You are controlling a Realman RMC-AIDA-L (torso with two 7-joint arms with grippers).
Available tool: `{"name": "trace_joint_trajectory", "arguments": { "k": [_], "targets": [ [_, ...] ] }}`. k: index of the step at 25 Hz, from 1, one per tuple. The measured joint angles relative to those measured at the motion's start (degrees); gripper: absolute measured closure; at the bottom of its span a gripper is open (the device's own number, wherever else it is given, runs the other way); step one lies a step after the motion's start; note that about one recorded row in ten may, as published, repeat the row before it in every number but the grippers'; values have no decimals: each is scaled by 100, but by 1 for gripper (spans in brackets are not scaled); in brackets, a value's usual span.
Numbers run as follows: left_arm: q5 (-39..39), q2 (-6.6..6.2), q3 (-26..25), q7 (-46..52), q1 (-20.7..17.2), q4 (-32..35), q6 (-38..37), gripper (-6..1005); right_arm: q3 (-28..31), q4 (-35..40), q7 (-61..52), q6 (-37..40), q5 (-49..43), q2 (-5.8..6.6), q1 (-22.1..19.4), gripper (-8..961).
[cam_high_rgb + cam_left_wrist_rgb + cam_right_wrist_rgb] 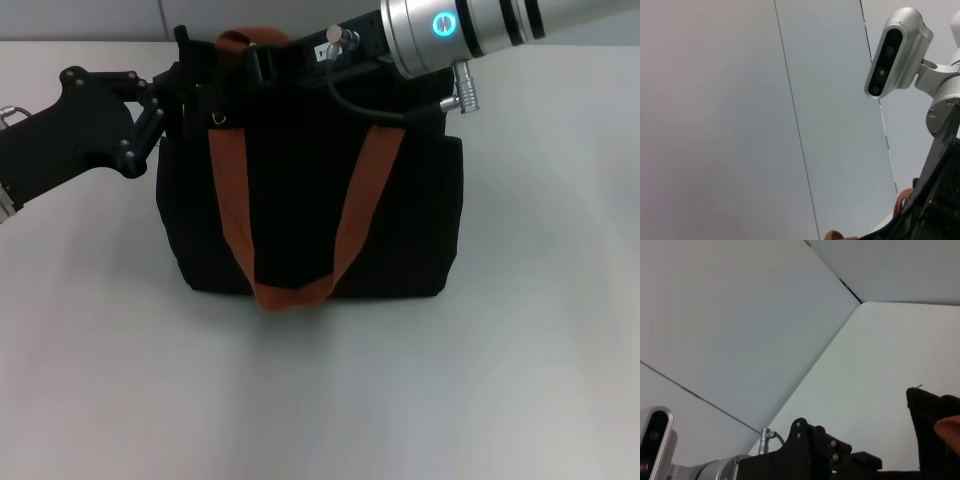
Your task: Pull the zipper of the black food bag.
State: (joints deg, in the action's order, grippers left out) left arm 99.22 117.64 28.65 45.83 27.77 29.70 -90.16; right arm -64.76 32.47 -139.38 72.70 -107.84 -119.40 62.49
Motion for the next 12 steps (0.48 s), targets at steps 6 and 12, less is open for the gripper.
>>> {"name": "trace_joint_trajectory", "arguments": {
  "k": [6,12],
  "targets": [
    [0,-9,-9,-4,8,0,-105,968,-71,3,1,-25,0,-3,49,797],
    [1,-3,-9,-19,24,0,-115,968,-80,5,3,-38,0,-12,72,731]
  ]
}}
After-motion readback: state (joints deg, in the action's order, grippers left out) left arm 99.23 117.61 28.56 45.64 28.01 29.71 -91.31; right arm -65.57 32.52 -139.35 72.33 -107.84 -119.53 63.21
